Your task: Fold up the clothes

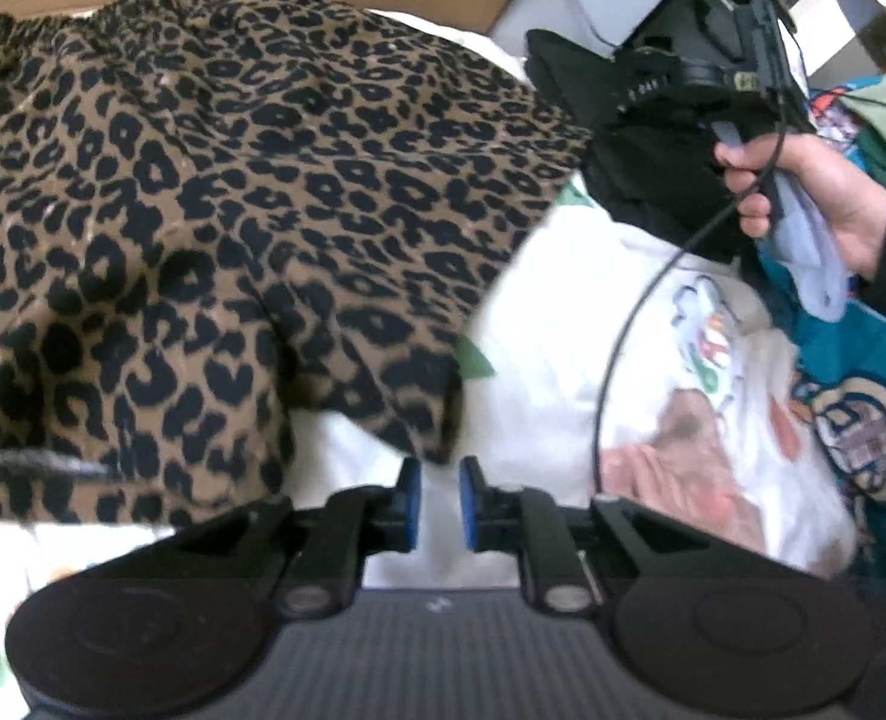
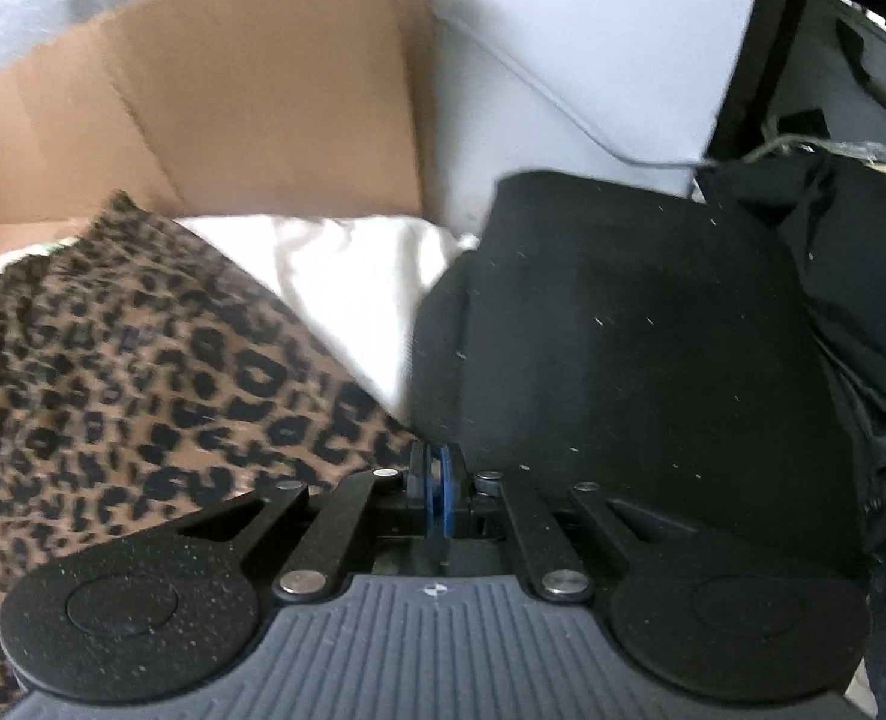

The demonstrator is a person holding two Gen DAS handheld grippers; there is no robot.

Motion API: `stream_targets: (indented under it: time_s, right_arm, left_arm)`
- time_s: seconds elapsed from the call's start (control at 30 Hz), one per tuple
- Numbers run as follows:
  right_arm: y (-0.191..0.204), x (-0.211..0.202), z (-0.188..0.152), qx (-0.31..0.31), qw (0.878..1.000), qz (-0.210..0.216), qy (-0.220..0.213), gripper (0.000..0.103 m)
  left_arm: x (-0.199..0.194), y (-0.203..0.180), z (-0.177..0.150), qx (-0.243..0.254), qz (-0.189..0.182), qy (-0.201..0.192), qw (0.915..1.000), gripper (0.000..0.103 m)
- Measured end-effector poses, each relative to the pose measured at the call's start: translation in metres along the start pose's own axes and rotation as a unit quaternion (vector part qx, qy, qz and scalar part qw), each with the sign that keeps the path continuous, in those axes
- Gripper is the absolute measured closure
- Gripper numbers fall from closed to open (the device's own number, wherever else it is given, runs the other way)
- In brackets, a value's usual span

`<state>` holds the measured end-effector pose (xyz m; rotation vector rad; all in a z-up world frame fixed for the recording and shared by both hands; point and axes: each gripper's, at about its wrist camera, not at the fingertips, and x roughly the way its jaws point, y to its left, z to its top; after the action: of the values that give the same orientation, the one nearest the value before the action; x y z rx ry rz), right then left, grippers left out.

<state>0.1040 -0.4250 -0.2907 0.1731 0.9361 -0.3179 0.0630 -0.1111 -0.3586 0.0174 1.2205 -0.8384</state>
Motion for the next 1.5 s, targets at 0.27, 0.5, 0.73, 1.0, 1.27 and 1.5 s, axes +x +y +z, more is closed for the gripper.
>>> stream_targets:
  time_s: [0.27, 0.5, 0.73, 1.0, 1.27, 1.5]
  right_arm:
    - [0.032, -0.035, -0.014, 0.0, 0.994, 0.113, 0.001, 0.101]
    - [0.077, -0.053, -0.054, -0.01, 0.978, 0.204, 0.049, 0.086]
    - [0.112, -0.066, -0.089, -0.023, 0.956, 0.274, 0.103, 0.062]
    - [0.136, -0.051, -0.127, 0.007, 0.92, 0.351, 0.175, 0.057]
    - [0.144, -0.024, -0.141, 0.094, 0.907, 0.372, 0.175, 0.046]
    - [0.14, 0.005, -0.15, 0.176, 0.886, 0.386, 0.186, 0.049]
  left_arm:
    - [-0.027, 0.01, -0.014, 0.006, -0.006, -0.016, 0.9998, 0.075]
    - [-0.045, 0.04, -0.009, -0.034, 0.024, -0.052, 0.9978, 0.057]
    - [-0.041, 0.063, -0.017, -0.083, 0.026, -0.057, 0.9946, 0.044]
    - [-0.024, 0.073, -0.029, -0.123, 0.009, -0.063, 0.9904, 0.046]
    - [-0.024, 0.066, -0.024, -0.098, 0.021, -0.083, 0.9915, 0.048]
    - [-0.014, 0.074, -0.025, -0.104, 0.01, -0.077, 0.9915, 0.061]
